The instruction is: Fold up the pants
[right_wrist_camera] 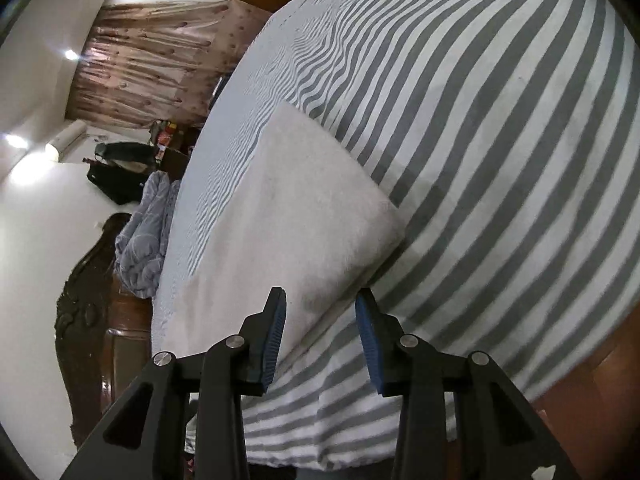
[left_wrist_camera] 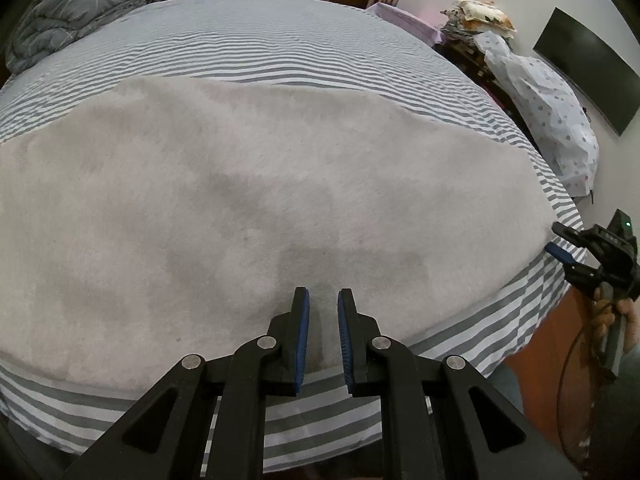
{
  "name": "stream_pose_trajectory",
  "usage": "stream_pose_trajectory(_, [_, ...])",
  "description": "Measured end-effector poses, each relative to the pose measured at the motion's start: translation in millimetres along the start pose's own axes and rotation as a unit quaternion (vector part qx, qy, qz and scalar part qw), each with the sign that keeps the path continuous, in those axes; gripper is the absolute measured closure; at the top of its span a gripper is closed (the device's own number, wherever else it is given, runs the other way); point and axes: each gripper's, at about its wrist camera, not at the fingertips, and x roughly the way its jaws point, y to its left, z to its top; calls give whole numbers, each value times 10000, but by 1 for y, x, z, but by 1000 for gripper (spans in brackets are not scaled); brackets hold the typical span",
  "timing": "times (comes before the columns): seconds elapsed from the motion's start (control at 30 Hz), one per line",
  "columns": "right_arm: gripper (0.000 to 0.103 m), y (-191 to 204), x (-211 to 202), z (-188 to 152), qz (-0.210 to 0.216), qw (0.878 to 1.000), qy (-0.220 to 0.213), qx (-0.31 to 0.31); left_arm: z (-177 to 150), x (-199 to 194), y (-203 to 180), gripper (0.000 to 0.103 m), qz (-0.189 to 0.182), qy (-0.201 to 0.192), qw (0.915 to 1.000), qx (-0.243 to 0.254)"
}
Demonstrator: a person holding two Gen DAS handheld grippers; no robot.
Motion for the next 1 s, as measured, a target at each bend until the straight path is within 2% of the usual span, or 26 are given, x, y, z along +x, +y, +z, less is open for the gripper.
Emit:
stream_pose_trajectory(0.27, [67, -14, 10, 7, 369, 9989, -163, 247, 2, 11, -7, 87, 19, 63, 9999, 137])
stream_pose_trajectory(0.4, [68, -24, 1, -2, 360, 9989, -199, 244, 1, 14, -5, 87, -24, 46, 9999, 93])
stream_pose_trajectory(0.5, [67, -34, -2, -13, 479, 9980, -158, 369, 1, 14, -4, 87, -46, 24, 9999, 95])
stream_pose_trajectory(0.63, [63, -34, -6, -19, 680, 9968, -347, 256, 1, 16, -4, 87, -38, 30, 9999, 113])
stream_pose_trajectory(0.9, [63, -21, 16, 10, 988, 9933, -445, 404, 2, 16, -4, 87, -42, 70, 9999, 116])
stream_pose_trajectory(0.97, [63, -20, 12, 17, 965, 9919, -695, 443, 2, 16, -4, 87, -36, 77, 9999, 82])
stream_pose_trajectory(1.0, [67, -18, 11, 20, 961, 9914, -752, 468, 2, 16, -4, 87, -40, 76, 9999, 79])
